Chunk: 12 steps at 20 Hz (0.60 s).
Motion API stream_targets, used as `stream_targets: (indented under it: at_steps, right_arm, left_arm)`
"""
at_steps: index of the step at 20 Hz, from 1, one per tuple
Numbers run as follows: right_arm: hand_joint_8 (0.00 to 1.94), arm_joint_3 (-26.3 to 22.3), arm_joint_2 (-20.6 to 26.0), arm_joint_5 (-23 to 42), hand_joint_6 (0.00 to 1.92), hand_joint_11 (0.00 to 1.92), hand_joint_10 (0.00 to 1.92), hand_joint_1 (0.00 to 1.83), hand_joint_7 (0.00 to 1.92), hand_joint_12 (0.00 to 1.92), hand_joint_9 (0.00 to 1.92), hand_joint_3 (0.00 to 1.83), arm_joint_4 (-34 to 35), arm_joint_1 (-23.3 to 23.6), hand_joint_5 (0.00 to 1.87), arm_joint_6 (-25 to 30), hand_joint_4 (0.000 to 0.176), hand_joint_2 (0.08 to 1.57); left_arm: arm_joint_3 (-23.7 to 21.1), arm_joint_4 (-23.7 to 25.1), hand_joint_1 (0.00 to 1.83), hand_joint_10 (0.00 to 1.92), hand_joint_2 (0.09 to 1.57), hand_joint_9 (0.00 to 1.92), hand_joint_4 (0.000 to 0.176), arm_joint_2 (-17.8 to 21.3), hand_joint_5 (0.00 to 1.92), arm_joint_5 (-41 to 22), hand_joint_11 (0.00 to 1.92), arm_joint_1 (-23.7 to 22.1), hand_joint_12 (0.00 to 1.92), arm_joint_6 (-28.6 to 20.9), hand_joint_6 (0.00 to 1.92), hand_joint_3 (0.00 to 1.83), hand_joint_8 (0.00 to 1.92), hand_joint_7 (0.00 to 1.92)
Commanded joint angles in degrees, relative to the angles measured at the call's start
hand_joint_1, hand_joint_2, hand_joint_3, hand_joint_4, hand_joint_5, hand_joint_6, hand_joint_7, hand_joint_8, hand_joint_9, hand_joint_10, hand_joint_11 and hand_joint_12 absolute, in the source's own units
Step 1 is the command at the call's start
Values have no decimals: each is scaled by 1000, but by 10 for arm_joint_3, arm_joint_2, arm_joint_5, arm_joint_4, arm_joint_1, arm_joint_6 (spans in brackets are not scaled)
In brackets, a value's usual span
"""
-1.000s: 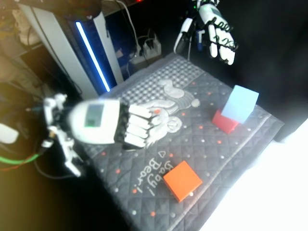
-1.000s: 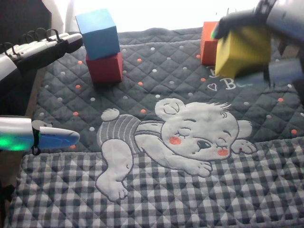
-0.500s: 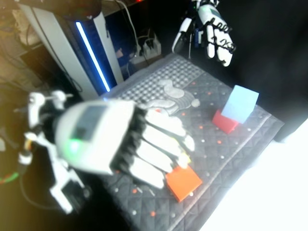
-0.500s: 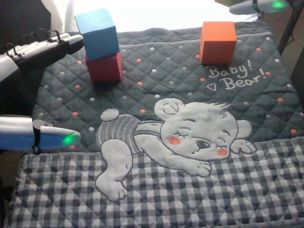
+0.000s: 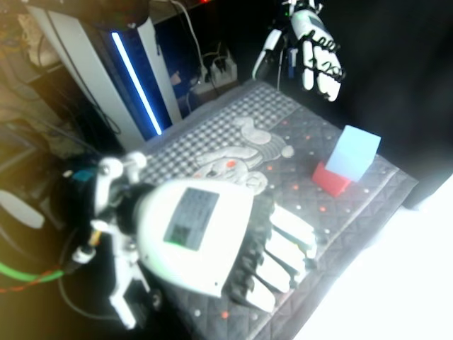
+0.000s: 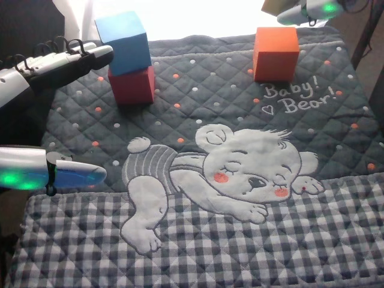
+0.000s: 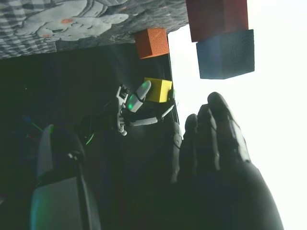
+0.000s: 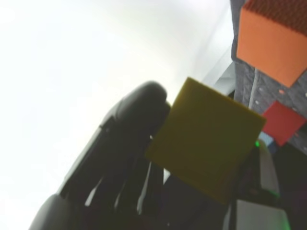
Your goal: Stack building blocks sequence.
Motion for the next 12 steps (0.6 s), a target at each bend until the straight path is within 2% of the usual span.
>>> stream_targets:
  at_steps: [1, 4, 5, 8, 9, 10, 12]
  right_arm:
    - [932, 6, -1, 53, 1029, 1148, 1209, 1256, 1115, 1373, 1166, 5, 14, 0, 908, -1, 0, 1096]
    - [972, 13, -11, 51, 1007, 1081, 1189, 1259, 1103, 1368, 1133, 0, 23, -10, 909, -1, 0, 1101]
    - [903, 14, -15, 51, 1096, 1011, 1097, 1250, 1111, 1336, 1126, 2, 25, -13, 884, -1, 0, 1105]
    - [859, 21, -24, 50, 1131, 1051, 1032, 1243, 1113, 1344, 1127, 1, 31, -18, 877, -1, 0, 1108]
    - [890, 23, -26, 50, 1157, 1046, 1037, 1241, 1098, 1358, 1120, 2, 32, -19, 852, -1, 0, 1117]
    - [979, 24, -29, 50, 1169, 1035, 1146, 1236, 1060, 1445, 1091, 4, 32, -20, 832, -1, 0, 1131]
    - [963, 29, -35, 47, 1088, 973, 1209, 1256, 1101, 1525, 1113, 0, 32, -22, 857, -1, 0, 1116]
  left_arm:
    - [3, -6, 823, 2, 857, 90, 67, 0, 141, -69, 0, -7, 627, -6, 0, 0, 0, 81]
    - [4, -5, 826, 4, 859, 101, 67, 0, 157, -69, 0, -8, 675, -7, 2, 0, 1, 89]
    - [5, -5, 819, 6, 858, 108, 53, 0, 174, -69, 0, -9, 690, -7, 8, 0, 5, 100]
    - [6, -2, 810, 7, 862, 110, 48, -1, 169, -67, 0, -12, 693, -8, 4, 2, 5, 103]
    - [6, -1, 801, 7, 861, 112, 50, -1, 169, -67, 0, -13, 693, -9, 3, 1, 5, 103]
    - [7, 0, 808, 7, 864, 112, 41, -1, 171, -67, 0, -14, 693, -10, 4, 2, 4, 102]
    - [7, 1, 837, 2, 863, 94, 48, -1, 177, -68, 0, -16, 603, -11, 2, 0, 0, 96]
